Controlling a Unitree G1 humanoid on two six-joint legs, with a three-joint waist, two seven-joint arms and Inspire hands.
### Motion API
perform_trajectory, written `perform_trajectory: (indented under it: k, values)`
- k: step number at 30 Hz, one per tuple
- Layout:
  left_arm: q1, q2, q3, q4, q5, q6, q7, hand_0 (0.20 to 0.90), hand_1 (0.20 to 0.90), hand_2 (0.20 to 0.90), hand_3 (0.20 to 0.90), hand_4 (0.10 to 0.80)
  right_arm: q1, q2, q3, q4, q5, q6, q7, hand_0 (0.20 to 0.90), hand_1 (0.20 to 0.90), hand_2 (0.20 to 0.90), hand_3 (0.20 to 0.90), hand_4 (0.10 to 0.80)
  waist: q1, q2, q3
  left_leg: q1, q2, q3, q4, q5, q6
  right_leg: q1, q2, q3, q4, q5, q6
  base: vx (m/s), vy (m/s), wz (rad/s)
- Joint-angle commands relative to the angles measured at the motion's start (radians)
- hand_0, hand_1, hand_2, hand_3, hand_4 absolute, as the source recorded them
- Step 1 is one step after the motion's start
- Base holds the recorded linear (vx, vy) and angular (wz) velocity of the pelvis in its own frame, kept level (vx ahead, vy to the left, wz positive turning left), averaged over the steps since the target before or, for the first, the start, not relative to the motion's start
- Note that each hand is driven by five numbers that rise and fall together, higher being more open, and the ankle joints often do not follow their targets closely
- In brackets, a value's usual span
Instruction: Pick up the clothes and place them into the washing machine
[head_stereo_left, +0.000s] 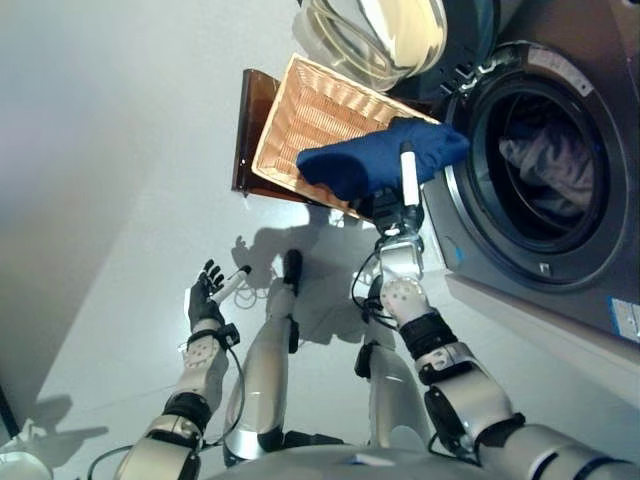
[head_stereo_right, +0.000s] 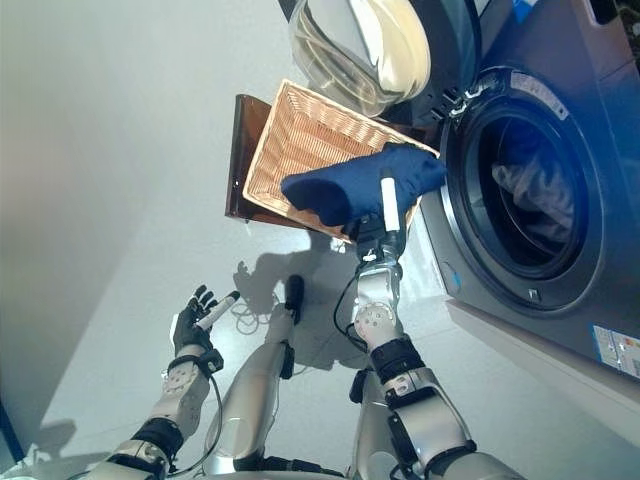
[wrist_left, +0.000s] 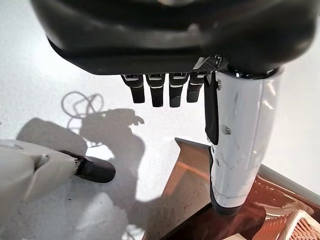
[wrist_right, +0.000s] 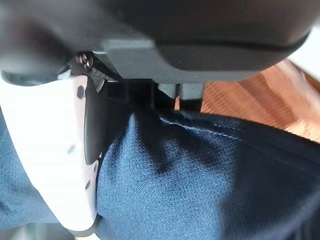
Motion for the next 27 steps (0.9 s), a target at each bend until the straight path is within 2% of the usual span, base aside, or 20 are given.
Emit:
perform_trajectory:
  k: [1,8,15,27]
  values:
    - [0.029,-0.005,-0.012,0.065,-0.069,-0.043,-0.011,0.900,0.900,0.900,0.900,0.800,-0.033,-0.003,-0.095,-0.032,0.042,-0.110,0.059,0.200,0.200,0.200,0.200,0.300,-0.001,0.048,-0.106,0.013,-0.028,-0.029,-0.068,-0.027,-0.059,0.082,0.001,-0.016,0.050,-0.077,0.039,0.000,0.000,0.00]
    - [0.026,0.014,0.007,0.069,-0.122,-0.061,-0.020,0.900,0.900,0.900,0.900,0.800,-0.126,-0.071,-0.244,0.098,0.128,-0.157,0.039,0.200,0.200,0.200,0.200,0.300,0.006,0.068,-0.104,0.001,-0.024,-0.026,-0.068,-0.025,-0.061,0.064,0.008,-0.009,0.052,-0.083,0.035,-0.004,-0.027,-0.04]
    - [0.037,0.019,-0.001,0.052,-0.147,-0.071,-0.029,0.900,0.900,0.900,0.900,0.800,-0.192,-0.135,-0.324,0.146,0.169,-0.192,0.032,0.200,0.200,0.200,0.200,0.300,0.012,0.092,-0.084,-0.013,-0.018,-0.023,-0.068,-0.017,-0.064,0.034,0.016,-0.002,0.072,-0.091,0.028,-0.021,-0.029,-0.06]
    - [0.064,0.030,-0.048,0.025,-0.171,-0.078,-0.070,0.900,0.900,0.900,0.900,0.800,-0.416,-0.367,-0.420,0.366,0.223,-0.210,-0.020,0.200,0.200,0.200,0.200,0.300,0.031,0.154,-0.068,-0.046,-0.012,-0.007,-0.068,-0.009,-0.063,-0.029,0.027,0.021,0.103,-0.101,0.023,-0.019,-0.012,-0.06]
